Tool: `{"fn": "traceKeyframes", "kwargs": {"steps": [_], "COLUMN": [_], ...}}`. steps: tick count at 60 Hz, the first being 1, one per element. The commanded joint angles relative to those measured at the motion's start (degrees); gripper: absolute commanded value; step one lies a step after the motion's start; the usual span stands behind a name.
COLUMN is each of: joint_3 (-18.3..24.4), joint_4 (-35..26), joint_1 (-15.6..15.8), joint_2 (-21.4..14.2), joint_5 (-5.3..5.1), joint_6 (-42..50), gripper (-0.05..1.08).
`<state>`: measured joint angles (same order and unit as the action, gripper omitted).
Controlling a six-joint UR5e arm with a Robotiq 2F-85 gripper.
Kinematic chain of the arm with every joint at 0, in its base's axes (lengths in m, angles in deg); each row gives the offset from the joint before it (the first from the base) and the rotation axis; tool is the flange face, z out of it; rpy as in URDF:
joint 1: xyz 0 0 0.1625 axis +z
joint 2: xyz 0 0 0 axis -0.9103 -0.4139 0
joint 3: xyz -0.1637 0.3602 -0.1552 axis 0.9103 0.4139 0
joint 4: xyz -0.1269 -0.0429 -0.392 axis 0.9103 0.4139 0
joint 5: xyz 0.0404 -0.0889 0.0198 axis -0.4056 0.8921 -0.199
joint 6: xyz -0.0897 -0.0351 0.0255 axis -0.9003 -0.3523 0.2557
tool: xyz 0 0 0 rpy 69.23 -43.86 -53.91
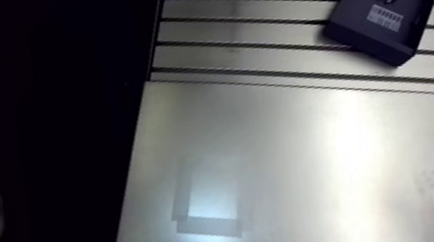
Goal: Pick up the bearing and press it into the housing until flush.
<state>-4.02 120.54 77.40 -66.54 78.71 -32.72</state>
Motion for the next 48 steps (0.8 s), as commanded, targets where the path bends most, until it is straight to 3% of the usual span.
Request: {"fn": "traceKeyframes", "kwargs": {"steps": [1,2,3,4,41,45,47,48], "joint_3": [0.0,0.0,0.0,0.0,0.0,-0.2,-0.3,-0.3], "joint_4": [0.0,0.0,0.0,0.0,0.3,0.4,0.5,0.5], "joint_1": [0.1,0.1,0.1,0.1,0.2,0.1,0.1,0.1], "joint_2": [-0.3,-0.4,-0.4,-0.4,-3.8,-3.8,-3.8,-3.8], "joint_5": [-0.09,-0.17,-0.17,-0.19,-0.71,-0.64,-0.54,-0.54], "joint_6": [-0.2,-0.3,-0.3,-0.6,-1.1,-1.1,-0.5,-0.5], "gripper": [0.34,0.09,0.09,0.02,0.00,0.08,0.45,0.45]}}
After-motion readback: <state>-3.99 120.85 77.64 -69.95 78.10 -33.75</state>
